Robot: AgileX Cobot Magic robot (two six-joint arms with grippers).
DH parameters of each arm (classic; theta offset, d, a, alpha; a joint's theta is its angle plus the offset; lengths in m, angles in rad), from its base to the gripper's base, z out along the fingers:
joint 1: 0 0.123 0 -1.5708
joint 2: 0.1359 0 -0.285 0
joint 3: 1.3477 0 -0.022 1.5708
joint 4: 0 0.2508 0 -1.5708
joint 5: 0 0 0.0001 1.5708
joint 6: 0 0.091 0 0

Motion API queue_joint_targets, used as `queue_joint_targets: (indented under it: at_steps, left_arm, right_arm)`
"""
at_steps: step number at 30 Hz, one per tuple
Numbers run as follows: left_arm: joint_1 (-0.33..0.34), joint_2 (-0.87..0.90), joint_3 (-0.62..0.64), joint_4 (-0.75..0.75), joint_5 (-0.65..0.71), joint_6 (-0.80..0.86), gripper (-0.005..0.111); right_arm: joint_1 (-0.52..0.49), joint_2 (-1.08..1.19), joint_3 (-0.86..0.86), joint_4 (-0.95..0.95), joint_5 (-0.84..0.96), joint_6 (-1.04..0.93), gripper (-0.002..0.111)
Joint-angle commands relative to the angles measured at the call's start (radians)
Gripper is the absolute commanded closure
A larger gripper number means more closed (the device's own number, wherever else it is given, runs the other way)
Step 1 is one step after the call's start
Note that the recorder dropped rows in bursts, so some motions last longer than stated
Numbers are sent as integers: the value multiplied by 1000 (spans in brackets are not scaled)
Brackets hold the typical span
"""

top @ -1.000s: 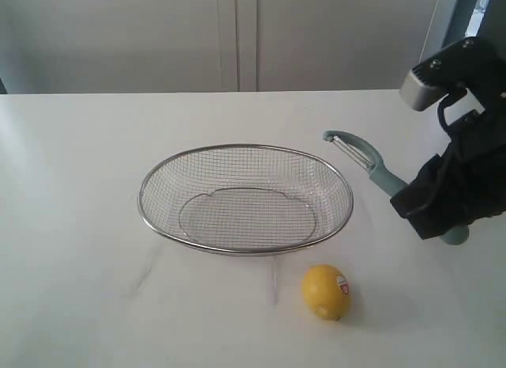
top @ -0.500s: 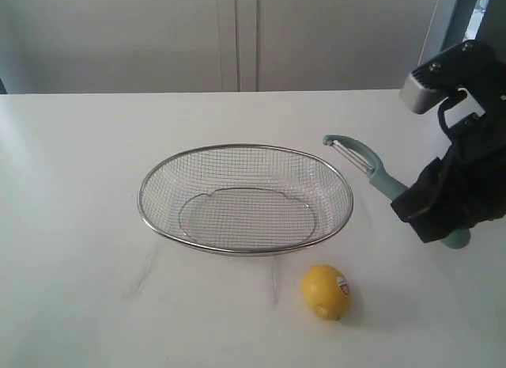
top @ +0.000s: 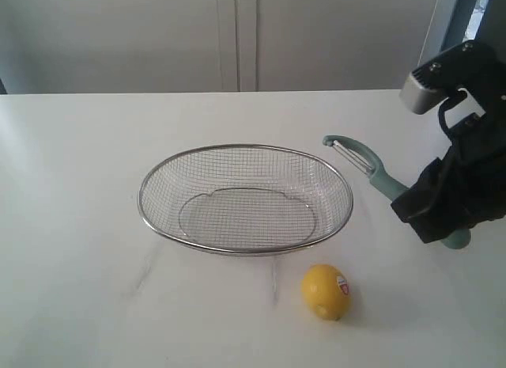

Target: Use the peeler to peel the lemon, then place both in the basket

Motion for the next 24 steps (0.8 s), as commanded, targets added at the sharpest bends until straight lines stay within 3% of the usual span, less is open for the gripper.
queue_joint_targets:
  at_steps: [1,13,24]
  left_arm:
    - [3,-4,4,-2,-1,57,107]
    - [3,-4,4,-2,-6,74,107]
    - [3,-4,4,-2,-189,76,107]
  right_arm:
    - [-4,-7,-8,8,-2,8,108]
    - [-4,-7,-8,8,-4,8,108]
    - [-4,-7,-8,8,-4,8,108]
